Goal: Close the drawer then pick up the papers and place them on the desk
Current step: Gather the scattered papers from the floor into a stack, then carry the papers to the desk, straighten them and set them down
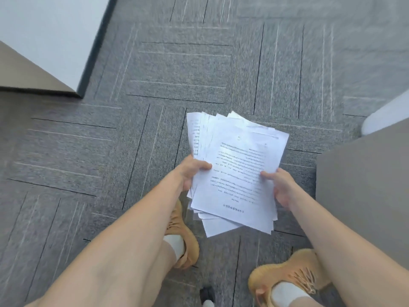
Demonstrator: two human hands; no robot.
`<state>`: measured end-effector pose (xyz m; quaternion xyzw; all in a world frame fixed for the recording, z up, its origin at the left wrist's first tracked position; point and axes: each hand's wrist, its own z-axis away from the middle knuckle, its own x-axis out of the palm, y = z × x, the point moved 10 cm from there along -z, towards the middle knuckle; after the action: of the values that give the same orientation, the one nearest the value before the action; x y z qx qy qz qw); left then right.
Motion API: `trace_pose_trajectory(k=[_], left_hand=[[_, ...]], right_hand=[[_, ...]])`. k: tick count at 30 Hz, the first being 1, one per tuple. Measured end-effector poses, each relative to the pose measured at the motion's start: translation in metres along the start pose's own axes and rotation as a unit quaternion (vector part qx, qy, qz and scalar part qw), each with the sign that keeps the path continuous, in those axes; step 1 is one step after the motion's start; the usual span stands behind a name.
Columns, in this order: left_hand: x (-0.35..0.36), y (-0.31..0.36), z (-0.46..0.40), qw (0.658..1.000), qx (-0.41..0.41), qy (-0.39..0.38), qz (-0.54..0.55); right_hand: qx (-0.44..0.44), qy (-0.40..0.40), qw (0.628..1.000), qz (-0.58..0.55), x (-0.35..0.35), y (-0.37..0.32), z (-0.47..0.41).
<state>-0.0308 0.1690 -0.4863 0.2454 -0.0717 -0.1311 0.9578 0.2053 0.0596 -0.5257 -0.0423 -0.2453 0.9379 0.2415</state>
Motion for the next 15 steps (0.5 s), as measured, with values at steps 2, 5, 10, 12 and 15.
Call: trace_pose_trajectory(k=[2,5,10,12,15], left_hand=[[0.001,0.036,0.032,0.999,0.035,0.004,0.01],[0.009,0.091,0.096,0.996,0.09,-0.006,0.012],[0.032,0.177,0.212,0.981,0.181,-0.056,0.05],[0.043,0.211,0.267,0.97,0.226,-0.071,0.058],[0.066,0.245,0.354,0.951,0.279,-0.111,0.077]], right_hand=[[-0.049,-0.008,0.999,0.01,0.006,-0.047,0.034],[-0.14,-0.013,0.99,0.006,0.014,-0.124,0.109],[-0.305,-0.027,0.952,0.006,0.016,-0.227,0.257],[-0.368,-0.012,0.93,-0.005,0.008,-0.258,0.331],[-0.435,0.009,0.9,-0.024,-0.01,-0.283,0.439]])
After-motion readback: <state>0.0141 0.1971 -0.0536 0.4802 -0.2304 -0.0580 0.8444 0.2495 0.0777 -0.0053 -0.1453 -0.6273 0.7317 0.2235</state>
